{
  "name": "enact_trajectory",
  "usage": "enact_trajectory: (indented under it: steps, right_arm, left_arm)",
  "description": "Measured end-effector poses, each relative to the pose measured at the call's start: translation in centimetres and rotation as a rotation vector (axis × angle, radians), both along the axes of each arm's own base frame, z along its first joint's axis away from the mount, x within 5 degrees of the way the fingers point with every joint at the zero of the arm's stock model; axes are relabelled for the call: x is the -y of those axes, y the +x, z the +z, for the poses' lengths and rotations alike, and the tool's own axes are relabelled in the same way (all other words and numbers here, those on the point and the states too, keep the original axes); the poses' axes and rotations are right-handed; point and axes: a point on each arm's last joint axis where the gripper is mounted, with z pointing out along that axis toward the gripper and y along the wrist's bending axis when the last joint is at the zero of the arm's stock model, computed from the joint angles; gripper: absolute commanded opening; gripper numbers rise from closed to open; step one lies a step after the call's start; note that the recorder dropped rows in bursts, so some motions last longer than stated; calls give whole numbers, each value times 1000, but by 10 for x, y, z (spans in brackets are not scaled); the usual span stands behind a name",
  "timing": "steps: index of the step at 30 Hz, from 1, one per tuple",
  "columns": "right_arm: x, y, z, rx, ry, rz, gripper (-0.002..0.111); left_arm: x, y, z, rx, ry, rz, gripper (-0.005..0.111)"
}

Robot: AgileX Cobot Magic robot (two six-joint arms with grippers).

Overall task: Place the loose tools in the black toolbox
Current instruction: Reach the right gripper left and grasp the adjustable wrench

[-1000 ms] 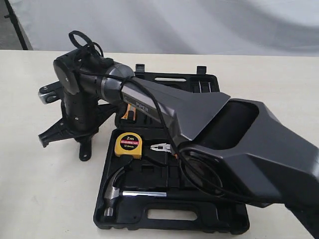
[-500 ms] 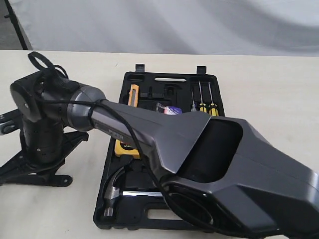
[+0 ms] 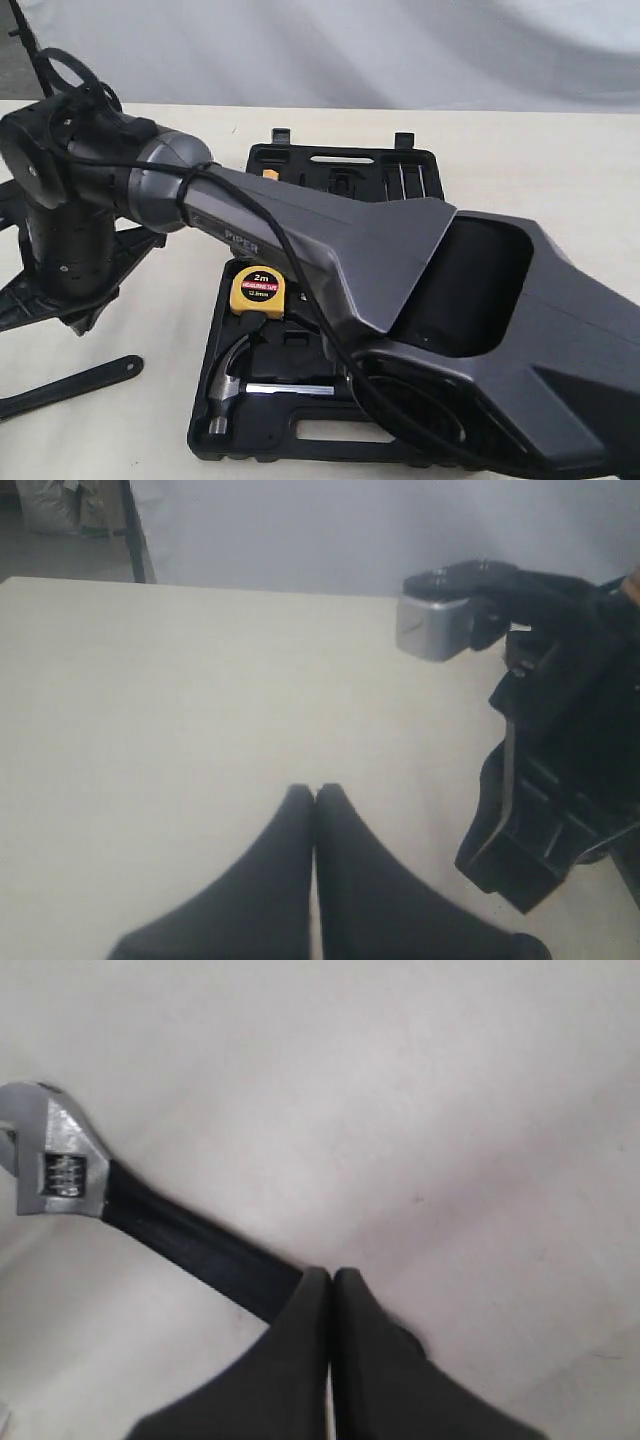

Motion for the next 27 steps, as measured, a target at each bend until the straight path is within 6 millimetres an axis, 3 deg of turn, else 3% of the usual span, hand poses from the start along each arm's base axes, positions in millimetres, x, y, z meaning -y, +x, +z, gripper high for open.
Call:
enact_trajectory:
  steps: [4,12,22,27]
  right_arm:
    - [-5,-8,1,-5,8,24,-1]
    - [-16,-19,-46,-65,-64,40,-1]
    - [-14,-18,-52,-62,-82,1,-1]
    - [-5,-8,-51,-97,-58,-51,-1]
  left_arm:
    - [0,0,0,0,0,0,1]
    - [0,0,0,0,0,0,1]
    - [0,0,0,0,0,0,1]
    - [0,0,0,0,0,0,1]
